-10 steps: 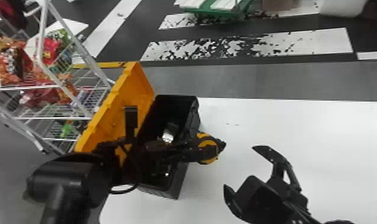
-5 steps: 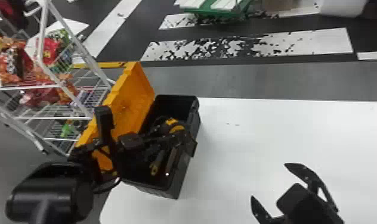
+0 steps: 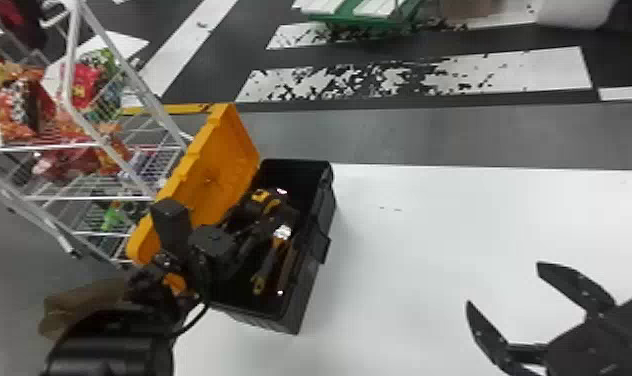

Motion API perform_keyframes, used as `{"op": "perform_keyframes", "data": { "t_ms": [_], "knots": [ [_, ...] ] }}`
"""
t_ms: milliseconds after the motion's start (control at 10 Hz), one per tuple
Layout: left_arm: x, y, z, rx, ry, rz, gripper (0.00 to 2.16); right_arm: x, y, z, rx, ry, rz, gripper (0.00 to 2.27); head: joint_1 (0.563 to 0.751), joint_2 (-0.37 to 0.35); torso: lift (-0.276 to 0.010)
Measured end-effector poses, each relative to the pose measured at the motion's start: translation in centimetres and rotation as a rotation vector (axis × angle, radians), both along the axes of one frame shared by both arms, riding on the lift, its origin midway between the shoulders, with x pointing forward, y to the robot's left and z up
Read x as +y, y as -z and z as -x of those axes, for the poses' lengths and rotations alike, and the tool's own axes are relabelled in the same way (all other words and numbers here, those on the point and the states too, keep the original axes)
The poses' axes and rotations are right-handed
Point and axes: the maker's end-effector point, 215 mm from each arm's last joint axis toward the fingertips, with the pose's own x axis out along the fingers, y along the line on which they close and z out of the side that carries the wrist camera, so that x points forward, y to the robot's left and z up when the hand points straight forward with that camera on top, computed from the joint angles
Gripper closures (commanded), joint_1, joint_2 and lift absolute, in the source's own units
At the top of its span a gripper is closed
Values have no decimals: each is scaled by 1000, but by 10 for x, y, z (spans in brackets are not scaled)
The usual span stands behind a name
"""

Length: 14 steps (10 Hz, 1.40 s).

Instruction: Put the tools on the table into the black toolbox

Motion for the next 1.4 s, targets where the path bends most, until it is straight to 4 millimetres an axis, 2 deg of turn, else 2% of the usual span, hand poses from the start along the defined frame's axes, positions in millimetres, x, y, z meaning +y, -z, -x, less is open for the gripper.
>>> {"op": "perform_keyframes", "data": {
  "t_ms": [200, 300, 400, 500, 600, 900, 1100, 1400],
  "knots": [
    [0, 10, -4, -62, -50, -2, 2135, -33, -8, -12, -14, 77, -122, 80, 695, 350, -39],
    [-2, 13, -6, -85, -58, -1, 2027, -51, -11, -17, -27, 106, -182, 83, 695, 346, -39],
    [-3, 17, -8, -109, -71, -2, 1588, -69, -12, -19, -37, 133, -232, 83, 695, 329, -39],
    [4, 18, -12, -146, -113, -10, 421, -87, -15, -18, -55, 160, -261, 83, 695, 307, -39],
    [8, 21, -14, -162, -139, -11, -2, -102, -17, -16, -73, 184, -280, 83, 695, 288, -39],
    [6, 25, -7, -161, -168, 22, 19, -145, -23, -6, -126, 214, -308, 83, 695, 236, -39],
    [9, 12, 13, -202, -251, 79, 19, -166, -25, 3, -164, 233, -311, 83, 695, 217, -39],
    [0, -12, 54, -331, -349, 120, 19, -183, -19, 13, -168, 251, -302, 83, 695, 192, -39]
  ]
}}
